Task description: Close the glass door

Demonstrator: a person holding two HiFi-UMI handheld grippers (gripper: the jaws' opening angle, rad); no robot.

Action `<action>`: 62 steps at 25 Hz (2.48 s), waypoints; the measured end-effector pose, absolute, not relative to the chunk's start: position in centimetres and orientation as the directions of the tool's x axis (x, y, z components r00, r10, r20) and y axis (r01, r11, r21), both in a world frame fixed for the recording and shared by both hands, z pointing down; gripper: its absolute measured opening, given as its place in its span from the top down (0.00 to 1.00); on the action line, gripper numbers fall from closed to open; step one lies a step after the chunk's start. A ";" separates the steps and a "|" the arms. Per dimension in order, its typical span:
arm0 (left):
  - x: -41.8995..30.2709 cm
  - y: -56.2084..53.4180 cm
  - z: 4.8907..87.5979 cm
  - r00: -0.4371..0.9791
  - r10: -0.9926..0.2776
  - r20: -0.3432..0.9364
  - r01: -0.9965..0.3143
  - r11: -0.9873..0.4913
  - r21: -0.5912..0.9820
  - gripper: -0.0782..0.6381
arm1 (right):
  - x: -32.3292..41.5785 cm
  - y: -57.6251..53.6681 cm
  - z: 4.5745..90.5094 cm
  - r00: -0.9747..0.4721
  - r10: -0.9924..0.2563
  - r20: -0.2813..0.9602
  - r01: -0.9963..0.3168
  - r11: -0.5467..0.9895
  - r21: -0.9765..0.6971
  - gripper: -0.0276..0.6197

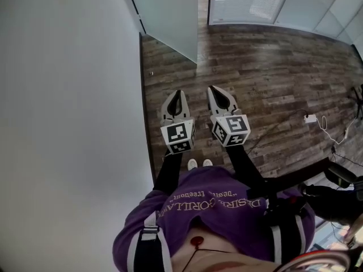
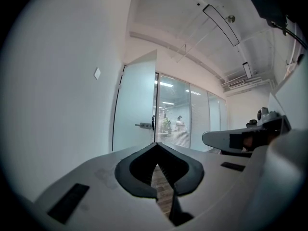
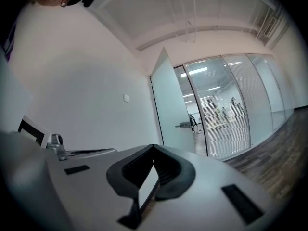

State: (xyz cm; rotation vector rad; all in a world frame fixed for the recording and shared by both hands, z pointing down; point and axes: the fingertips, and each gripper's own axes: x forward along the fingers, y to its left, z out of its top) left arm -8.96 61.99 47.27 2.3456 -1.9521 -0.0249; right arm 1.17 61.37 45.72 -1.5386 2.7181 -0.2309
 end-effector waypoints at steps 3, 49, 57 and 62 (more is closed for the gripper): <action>-9.6 61.6 47.3 0.178 -0.983 0.047 -0.981 -0.173 0.088 0.89 | 0.7 61.0 45.8 -0.517 -0.853 0.066 -0.852 0.506 -0.134 0.97; -9.2 44.0 50.6 0.076 -0.990 0.117 -0.984 -0.055 0.170 0.89 | 0.2 42.4 47.6 -0.626 -0.772 0.112 -0.780 0.614 -0.123 0.97; -11.3 37.4 48.5 0.122 -0.988 0.093 -0.975 -0.102 0.197 0.89 | -2.3 36.3 46.6 -0.597 -0.796 0.102 -0.801 0.585 -0.129 0.97; -13.3 34.0 48.8 0.150 -0.986 0.074 -0.976 -0.136 0.168 0.89 | -4.3 33.3 46.5 -0.584 -0.807 0.091 -0.810 0.572 -0.131 0.97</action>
